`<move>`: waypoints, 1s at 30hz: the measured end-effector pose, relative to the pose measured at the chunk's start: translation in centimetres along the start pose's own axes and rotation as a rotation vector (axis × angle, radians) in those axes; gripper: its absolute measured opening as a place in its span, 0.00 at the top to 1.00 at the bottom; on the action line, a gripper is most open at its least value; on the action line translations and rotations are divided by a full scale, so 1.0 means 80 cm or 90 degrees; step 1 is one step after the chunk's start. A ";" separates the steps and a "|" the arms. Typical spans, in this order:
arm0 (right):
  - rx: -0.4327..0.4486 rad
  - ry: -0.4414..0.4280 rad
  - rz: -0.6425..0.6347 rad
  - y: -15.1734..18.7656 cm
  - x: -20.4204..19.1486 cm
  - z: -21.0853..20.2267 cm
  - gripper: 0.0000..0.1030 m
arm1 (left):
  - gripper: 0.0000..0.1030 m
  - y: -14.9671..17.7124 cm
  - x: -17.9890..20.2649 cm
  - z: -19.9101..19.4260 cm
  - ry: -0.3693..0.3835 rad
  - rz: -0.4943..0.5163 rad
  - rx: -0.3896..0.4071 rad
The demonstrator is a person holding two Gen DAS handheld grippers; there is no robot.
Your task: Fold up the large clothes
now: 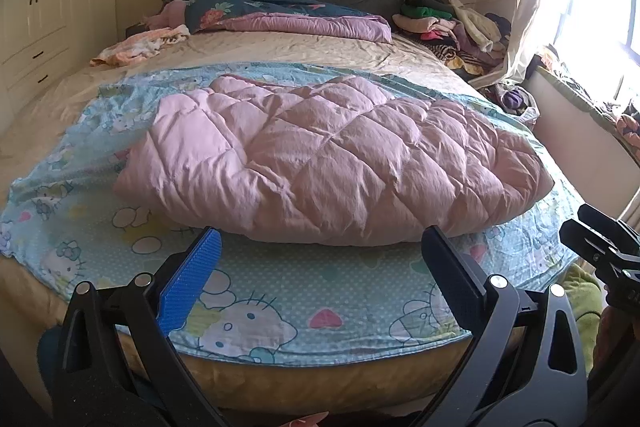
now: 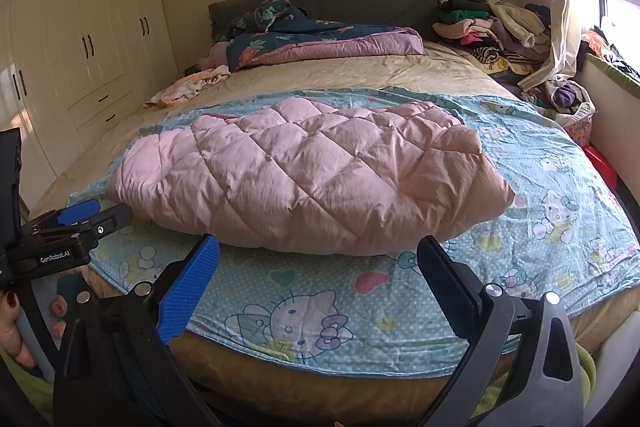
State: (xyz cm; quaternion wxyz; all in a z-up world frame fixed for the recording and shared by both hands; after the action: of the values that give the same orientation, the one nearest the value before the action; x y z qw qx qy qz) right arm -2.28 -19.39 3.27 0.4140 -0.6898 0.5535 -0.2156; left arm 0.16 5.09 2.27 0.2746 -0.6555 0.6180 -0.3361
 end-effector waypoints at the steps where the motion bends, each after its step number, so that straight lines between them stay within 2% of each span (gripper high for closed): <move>1: 0.000 -0.001 0.001 0.000 0.000 0.000 0.04 | 0.09 0.000 0.000 0.000 0.002 -0.001 -0.001; 30: 0.002 0.000 -0.001 0.001 -0.002 0.000 0.04 | 0.09 0.001 -0.001 -0.003 0.000 0.000 -0.002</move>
State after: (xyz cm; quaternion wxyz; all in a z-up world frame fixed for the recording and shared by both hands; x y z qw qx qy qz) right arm -2.35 -19.27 3.25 0.4146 -0.6898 0.5525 -0.2167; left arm -0.05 5.17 2.35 0.2735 -0.6560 0.6186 -0.3349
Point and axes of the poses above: each gripper's, at about its wrist camera, not at the fingertips, and z roughly the way its jaws point, x to its right, y to its underside, the point moved 1 cm from there along z, roughly the way its jaws point, and after that the axes turned 1 degree about x, right-handed, at the moved point
